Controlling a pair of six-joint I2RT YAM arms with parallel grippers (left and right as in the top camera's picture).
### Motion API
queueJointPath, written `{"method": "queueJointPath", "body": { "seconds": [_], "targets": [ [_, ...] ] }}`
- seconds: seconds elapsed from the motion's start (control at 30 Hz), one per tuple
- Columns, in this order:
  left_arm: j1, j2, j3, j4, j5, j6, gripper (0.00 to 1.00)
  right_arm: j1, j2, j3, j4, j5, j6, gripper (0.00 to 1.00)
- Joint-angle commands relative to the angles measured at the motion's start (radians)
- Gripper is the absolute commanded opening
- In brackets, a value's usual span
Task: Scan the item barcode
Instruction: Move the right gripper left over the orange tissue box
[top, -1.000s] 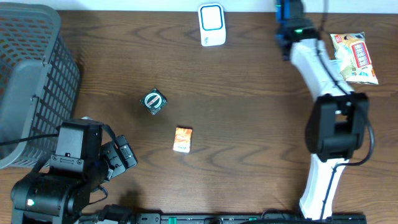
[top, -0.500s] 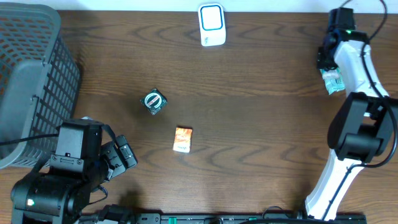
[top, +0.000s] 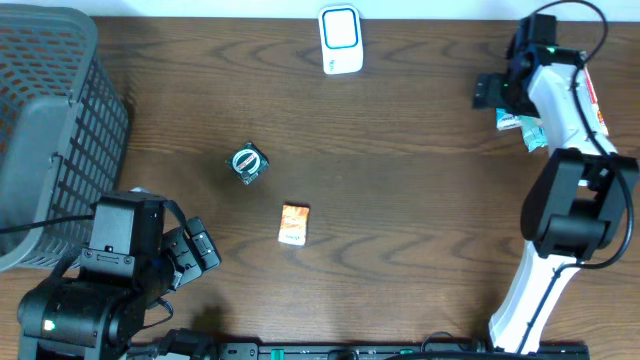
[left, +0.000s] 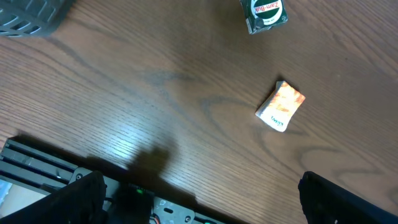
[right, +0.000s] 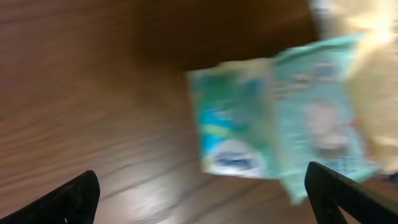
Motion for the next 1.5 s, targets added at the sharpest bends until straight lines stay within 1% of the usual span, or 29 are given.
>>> {"method": "queueJointPath", "body": {
  "seconds": [0.0,0.07,0.1,0.17,0.2,0.3,0.4,0.5,0.57,0.6,0.67,0.73,0.77,0.93,1.07,1.17,1.27,1.37,1.47],
  "targets": [
    [0.0,-0.001,-0.001,-0.002,-0.005,-0.005,0.98,0.058,-0.095,0.009,-0.018,-0.069,0.026,0.99],
    [0.0,-0.001,-0.001,-0.002,-0.005,-0.004,0.98,0.089,-0.125,0.009,-0.042,-0.138,0.026,0.99],
    [0.0,-0.001,-0.001,-0.002,-0.005,-0.004,0.98,0.105,-0.137,0.009,-0.059,-0.192,0.026,0.95],
    [0.0,-0.001,-0.001,-0.002,-0.006,-0.005,0.98,0.142,-0.153,0.009,-0.098,-0.32,0.026,0.79],
    [0.0,-0.001,-0.001,-0.002,-0.005,-0.004,0.98,0.161,-0.153,0.009,-0.115,-0.378,0.026,0.75],
    [0.0,-0.001,-0.001,-0.002,-0.006,-0.004,0.98,0.227,-0.143,0.005,-0.159,-0.539,0.026,0.74],
    [0.0,-0.001,-0.001,-0.002,-0.005,-0.005,0.98,0.307,-0.14,-0.021,-0.177,-0.576,0.026,0.75],
    [0.0,-0.001,-0.001,-0.002,-0.005,-0.005,0.97,0.398,-0.138,-0.058,-0.171,-0.576,0.025,0.83],
    [0.0,-0.001,-0.001,-0.002,-0.005,-0.004,0.97,0.458,-0.138,-0.092,-0.148,-0.572,0.025,0.84],
    [0.0,-0.001,-0.001,-0.002,-0.005,-0.004,0.98,0.495,-0.138,-0.113,-0.138,-0.562,0.025,0.82],
    [0.0,-0.001,-0.001,-0.002,-0.005,-0.004,0.97,0.554,-0.138,-0.151,-0.122,-0.539,0.026,0.72],
    [0.0,-0.001,-0.001,-0.002,-0.005,-0.005,0.98,0.608,-0.138,-0.185,-0.109,-0.534,0.027,0.57],
    [0.0,-0.001,-0.001,-0.002,-0.005,-0.004,0.97,0.639,-0.138,-0.206,-0.103,-0.533,0.045,0.55],
    [0.0,-0.001,-0.001,-0.002,-0.005,-0.004,0.98,0.753,-0.138,-0.28,-0.066,-0.517,0.122,0.52],
    [0.0,-0.001,-0.001,-0.002,-0.005,-0.004,0.98,0.821,-0.138,-0.325,-0.034,-0.392,0.262,0.46],
    [0.0,-0.001,-0.001,-0.002,-0.005,-0.005,0.97,0.857,-0.138,-0.351,-0.022,-0.277,0.339,0.46],
    [0.0,-0.001,-0.001,-0.002,-0.005,-0.005,0.97,0.879,-0.138,-0.371,-0.011,-0.235,0.38,0.45],
    [0.0,-0.001,-0.001,-0.002,-0.005,-0.004,0.98,0.888,-0.138,-0.383,-0.005,-0.225,0.385,0.44],
    [0.0,-0.001,-0.001,-0.002,-0.005,-0.005,0.98,0.888,-0.138,-0.383,-0.012,-0.172,0.386,0.41]
  ]
}}
